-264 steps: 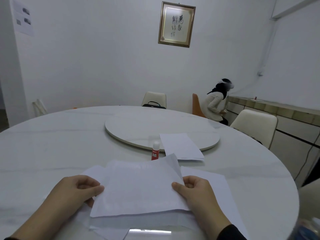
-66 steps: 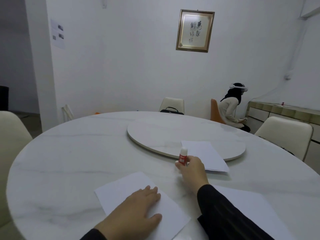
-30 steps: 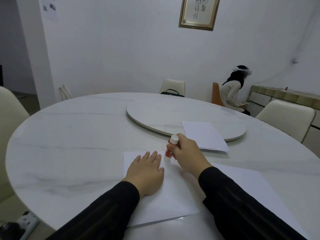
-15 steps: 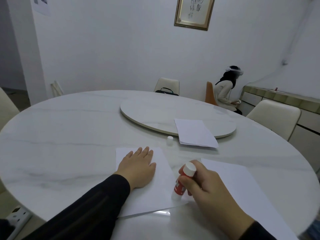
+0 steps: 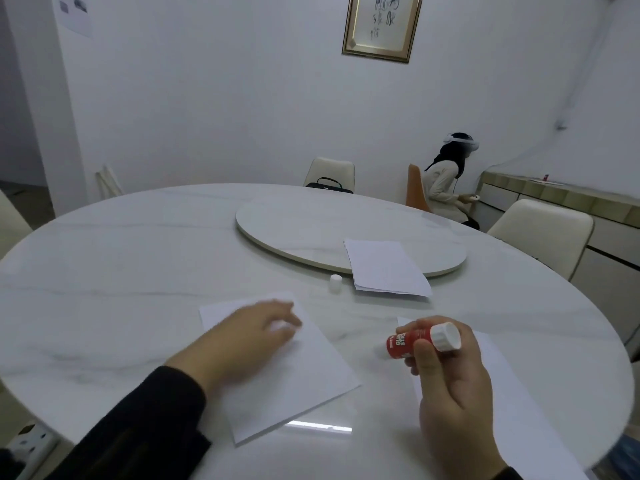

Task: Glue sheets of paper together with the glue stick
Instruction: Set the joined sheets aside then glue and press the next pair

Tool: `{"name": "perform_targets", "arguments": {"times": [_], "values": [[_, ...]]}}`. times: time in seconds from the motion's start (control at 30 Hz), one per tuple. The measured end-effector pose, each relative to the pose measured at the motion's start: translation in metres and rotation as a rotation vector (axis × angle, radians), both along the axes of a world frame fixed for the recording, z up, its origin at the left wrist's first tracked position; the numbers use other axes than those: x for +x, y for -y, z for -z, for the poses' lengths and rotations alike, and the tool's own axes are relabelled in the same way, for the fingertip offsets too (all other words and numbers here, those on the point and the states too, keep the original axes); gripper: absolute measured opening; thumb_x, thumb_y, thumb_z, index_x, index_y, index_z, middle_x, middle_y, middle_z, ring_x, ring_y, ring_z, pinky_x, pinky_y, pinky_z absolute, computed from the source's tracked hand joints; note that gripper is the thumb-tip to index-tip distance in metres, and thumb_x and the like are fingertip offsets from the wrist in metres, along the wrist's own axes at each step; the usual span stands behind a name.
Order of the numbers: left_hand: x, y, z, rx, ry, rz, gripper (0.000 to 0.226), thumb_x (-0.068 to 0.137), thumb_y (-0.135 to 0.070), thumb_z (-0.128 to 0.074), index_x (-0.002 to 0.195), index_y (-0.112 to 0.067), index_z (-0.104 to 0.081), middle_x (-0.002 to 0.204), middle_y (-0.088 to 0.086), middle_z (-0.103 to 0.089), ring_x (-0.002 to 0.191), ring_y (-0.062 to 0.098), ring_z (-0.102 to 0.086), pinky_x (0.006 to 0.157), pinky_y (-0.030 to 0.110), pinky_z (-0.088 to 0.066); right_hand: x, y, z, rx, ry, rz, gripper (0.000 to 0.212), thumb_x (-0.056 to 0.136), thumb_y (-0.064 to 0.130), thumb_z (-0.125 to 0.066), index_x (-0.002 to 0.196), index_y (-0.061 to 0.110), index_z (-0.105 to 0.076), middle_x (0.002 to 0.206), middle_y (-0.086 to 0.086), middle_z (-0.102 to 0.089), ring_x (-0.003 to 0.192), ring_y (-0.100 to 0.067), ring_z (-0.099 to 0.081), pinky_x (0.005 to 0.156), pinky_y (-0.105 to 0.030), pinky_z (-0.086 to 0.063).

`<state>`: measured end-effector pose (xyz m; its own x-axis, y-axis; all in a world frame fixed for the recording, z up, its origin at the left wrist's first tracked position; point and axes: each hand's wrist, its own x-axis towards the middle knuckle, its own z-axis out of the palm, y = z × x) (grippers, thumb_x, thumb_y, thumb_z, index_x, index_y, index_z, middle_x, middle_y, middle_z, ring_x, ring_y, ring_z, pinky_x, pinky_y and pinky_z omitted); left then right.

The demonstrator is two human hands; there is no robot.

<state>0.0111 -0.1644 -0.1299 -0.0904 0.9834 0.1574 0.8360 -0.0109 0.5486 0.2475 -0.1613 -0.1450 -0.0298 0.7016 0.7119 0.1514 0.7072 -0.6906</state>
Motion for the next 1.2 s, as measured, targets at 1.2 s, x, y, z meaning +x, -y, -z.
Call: {"name": "perform_targets", "arguments": {"times": [1.2], "values": [[0.054, 0.003, 0.025, -0.218, -0.412, 0.124, 0.062, 0.095, -0.053, -0.018, 0.15, -0.034, 0.004, 0.16, -0.011, 0.012, 0.147, 0.011, 0.012, 0.12, 0.037, 0.008, 0.007, -0.001, -0.015, -0.321, 0.504, -0.103, 0.009, 0.092, 0.024, -0.055, 0.084, 0.026, -0.057, 0.088, 0.014, -0.064, 0.071, -0.005, -0.056, 0.064, -0.017, -0.045]]}}
